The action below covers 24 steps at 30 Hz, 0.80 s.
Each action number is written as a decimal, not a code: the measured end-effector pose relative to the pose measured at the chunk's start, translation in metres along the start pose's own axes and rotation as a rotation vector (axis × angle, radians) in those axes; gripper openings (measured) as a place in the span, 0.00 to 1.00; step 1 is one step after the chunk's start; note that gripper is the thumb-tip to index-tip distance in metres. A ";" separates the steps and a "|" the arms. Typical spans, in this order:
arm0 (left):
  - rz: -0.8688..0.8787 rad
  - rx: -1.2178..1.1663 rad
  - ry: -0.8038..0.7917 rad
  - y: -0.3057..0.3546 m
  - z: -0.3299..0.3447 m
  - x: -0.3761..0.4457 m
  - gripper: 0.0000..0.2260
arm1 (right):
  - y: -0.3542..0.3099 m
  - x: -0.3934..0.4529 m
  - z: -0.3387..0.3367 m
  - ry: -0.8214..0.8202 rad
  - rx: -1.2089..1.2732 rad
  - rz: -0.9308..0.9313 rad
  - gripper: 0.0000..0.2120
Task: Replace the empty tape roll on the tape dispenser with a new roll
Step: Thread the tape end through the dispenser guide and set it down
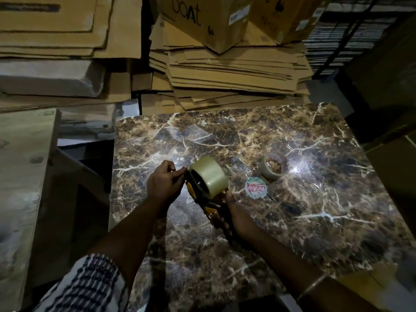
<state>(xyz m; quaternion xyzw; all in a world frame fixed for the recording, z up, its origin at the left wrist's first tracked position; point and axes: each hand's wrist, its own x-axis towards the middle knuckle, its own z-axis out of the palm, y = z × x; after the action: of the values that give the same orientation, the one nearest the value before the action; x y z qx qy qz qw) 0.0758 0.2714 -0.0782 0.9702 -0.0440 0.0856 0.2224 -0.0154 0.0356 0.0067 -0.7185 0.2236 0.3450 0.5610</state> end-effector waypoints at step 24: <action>0.102 0.151 -0.086 0.020 -0.008 -0.023 0.16 | -0.008 -0.054 0.003 0.241 -0.632 0.020 0.28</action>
<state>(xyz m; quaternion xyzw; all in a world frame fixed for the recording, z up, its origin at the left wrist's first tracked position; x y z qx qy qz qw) 0.0494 0.2579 -0.0672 0.9834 -0.0963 0.0584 0.1420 -0.0465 0.0371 0.0516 -0.8903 0.1772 0.3153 0.2766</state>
